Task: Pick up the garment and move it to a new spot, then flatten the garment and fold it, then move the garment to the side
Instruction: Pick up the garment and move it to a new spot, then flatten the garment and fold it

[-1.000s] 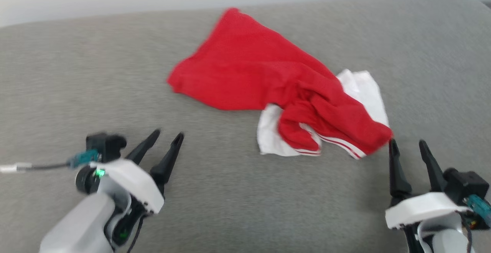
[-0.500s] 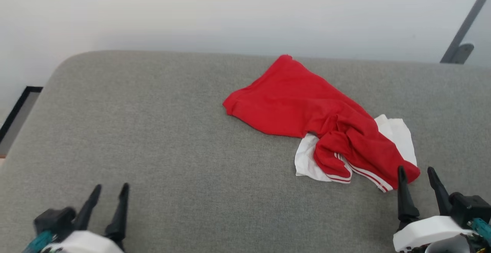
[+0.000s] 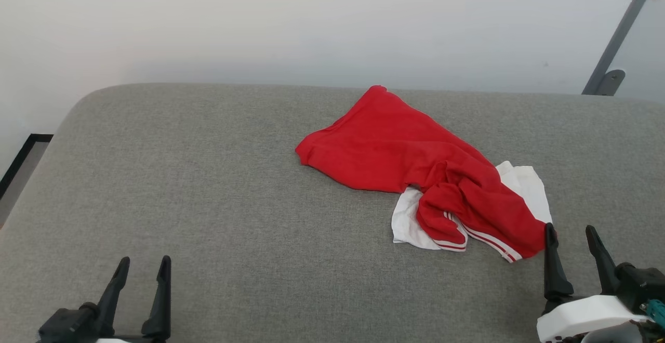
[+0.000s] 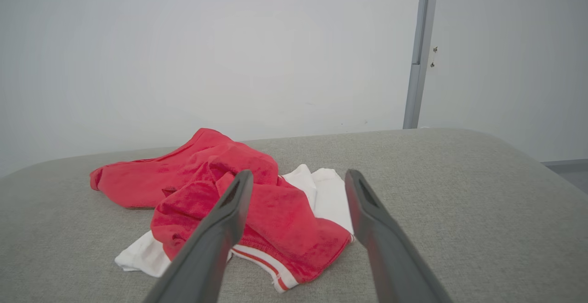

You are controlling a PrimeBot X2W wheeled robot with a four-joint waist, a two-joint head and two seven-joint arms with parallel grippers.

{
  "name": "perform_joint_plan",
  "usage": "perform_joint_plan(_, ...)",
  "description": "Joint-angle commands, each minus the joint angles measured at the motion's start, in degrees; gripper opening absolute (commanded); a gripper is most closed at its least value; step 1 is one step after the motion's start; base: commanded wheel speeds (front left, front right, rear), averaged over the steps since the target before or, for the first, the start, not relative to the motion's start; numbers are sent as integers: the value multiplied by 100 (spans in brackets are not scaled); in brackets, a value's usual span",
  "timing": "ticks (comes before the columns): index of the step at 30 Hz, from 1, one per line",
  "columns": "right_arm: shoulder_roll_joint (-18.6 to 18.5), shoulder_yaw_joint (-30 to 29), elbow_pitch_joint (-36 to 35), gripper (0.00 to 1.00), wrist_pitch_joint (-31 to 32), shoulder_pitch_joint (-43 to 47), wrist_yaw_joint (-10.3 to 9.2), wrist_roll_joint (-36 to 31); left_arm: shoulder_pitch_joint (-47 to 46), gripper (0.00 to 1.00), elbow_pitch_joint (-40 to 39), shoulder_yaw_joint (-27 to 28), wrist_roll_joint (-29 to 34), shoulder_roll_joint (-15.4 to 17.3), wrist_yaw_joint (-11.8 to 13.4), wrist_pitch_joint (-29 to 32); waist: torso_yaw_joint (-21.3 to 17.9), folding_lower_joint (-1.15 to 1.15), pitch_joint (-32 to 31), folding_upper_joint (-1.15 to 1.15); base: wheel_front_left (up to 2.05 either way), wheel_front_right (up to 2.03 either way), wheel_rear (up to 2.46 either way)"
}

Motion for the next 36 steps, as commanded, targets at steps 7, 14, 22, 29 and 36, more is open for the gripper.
perform_joint_plan(7, -6, 25, -5, 100, -30, 26, 0, 45, 89, 100, -41, -145, -1, -27, -12, -30, -96, 0, 21, 0, 0, 0, 0)
perform_joint_plan(14, -6, 95, -60, 100, -29, -191, 0, 173, -543, 100, 146, -1203, -312, 487, -12, -30, -245, 0, 297, 0, 0, 0, 0)
perform_joint_plan(22, -6, 241, -127, 100, -30, -552, 0, 355, -2492, 100, 27, -3487, -2421, 1649, -4, 1445, -523, 0, 920, 0, 0, 0, 0)
perform_joint_plan(29, -6, 412, -270, 100, -30, -1004, 0, 628, -4239, 100, -544, -4928, -4495, 2413, -6, 3366, -994, 0, 1772, 0, 0, 0, 0)
perform_joint_plan(36, -5, 501, -293, 100, -29, -1256, 0, 963, -5409, 100, -496, -5543, -5450, 2625, -7, 4326, -1462, 0, 2313, 0, 0, 0, 0)
